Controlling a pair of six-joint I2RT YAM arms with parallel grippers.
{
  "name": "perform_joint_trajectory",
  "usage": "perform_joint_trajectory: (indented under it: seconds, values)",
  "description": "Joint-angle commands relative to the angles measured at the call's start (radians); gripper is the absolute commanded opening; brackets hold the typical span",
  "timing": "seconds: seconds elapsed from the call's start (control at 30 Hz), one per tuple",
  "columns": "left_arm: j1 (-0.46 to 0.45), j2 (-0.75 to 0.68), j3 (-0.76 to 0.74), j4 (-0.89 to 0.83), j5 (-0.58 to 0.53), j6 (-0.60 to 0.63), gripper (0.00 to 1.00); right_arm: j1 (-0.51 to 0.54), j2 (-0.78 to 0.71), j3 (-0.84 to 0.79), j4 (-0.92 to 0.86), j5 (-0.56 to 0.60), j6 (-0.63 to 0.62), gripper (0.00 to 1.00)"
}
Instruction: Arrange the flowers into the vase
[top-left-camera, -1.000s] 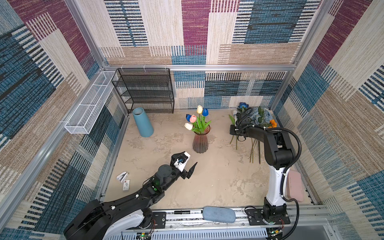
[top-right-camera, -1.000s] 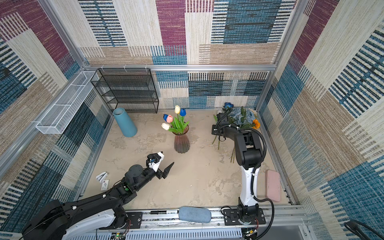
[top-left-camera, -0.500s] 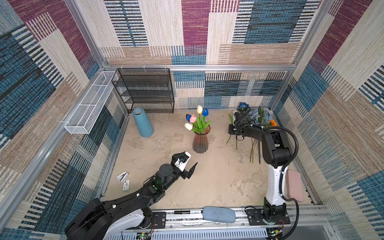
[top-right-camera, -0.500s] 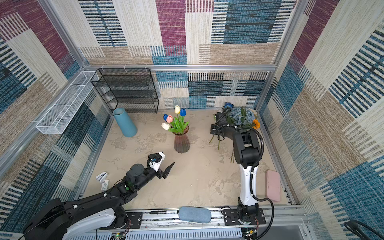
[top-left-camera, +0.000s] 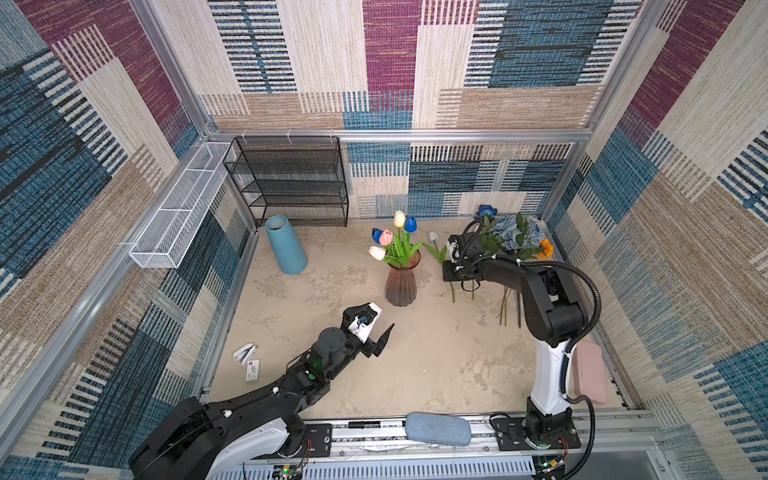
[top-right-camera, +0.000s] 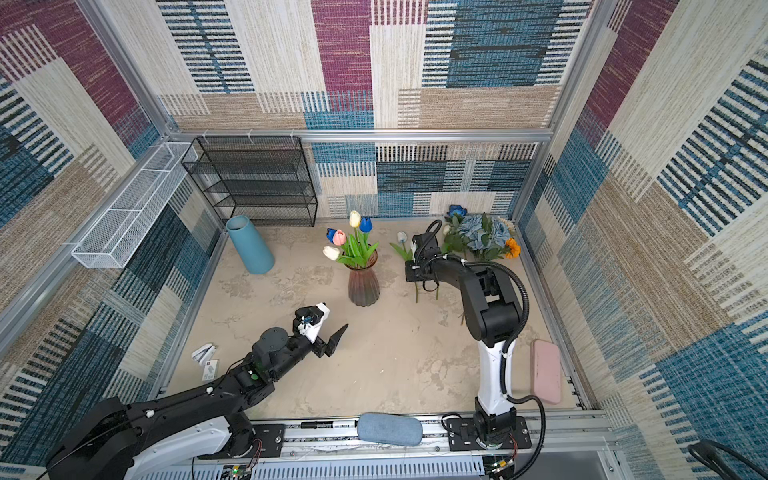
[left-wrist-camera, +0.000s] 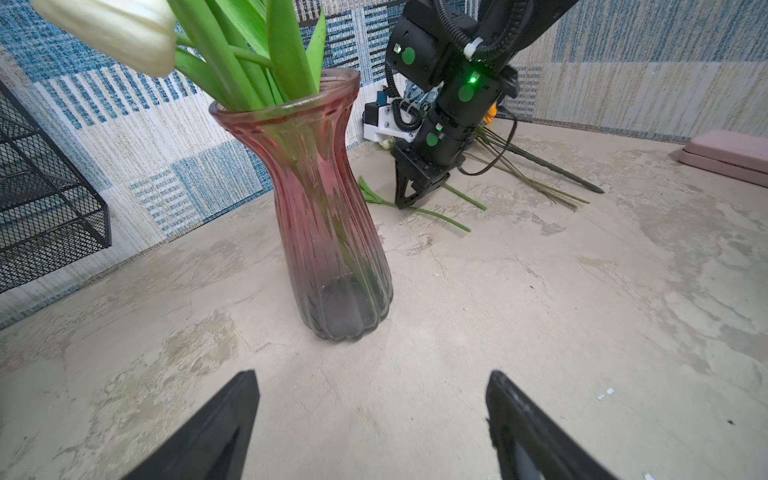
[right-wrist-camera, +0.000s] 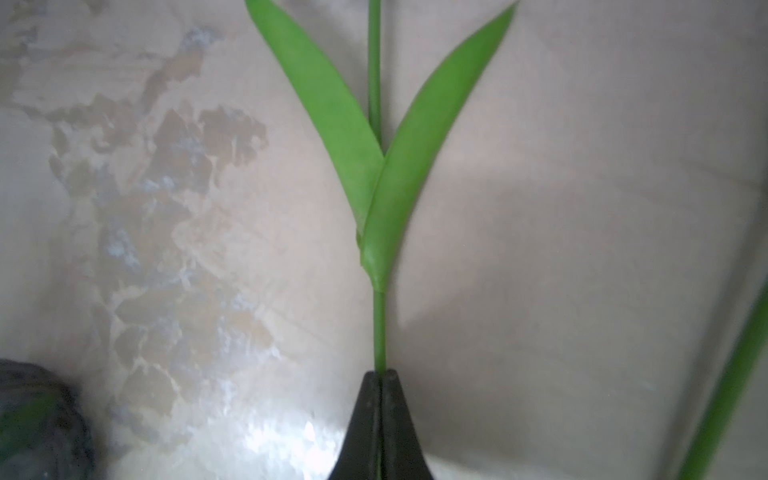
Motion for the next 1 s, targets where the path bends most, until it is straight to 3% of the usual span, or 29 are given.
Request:
perform_joint_trajectory:
  seconds: [0.0,0.13,0.3,0.47,0.6,0.97]
  values:
    - [0.001,0.004,0.011,0.01,-0.004,0.033,0.88,0.005,-0.044,-0.029,-0.045,-0.07,0.023,0.06]
    - [0.001,0.004,0.012,0.01,0.009,0.024,0.88,0.007,-0.068,-0.016,-0.082,-0.048,0.018,0.29]
    - [0.001,0.011,0.015,0.01,0.004,0.028,0.88,0.006,-0.028,0.128,-0.167,-0.024,-0.007,0.39]
    - [0.001,0.004,0.013,0.008,-0.001,0.039,0.88,0.02,0.073,0.29,-0.295,-0.014,-0.034,0.37]
    - [0.001,-0.001,0.013,0.0,0.003,0.031,0.89,0.033,0.083,0.303,-0.341,0.06,-0.039,0.37]
    - [0.001,0.011,0.017,0.006,0.009,0.026,0.89,0.045,0.171,0.391,-0.45,0.109,-0.071,0.38]
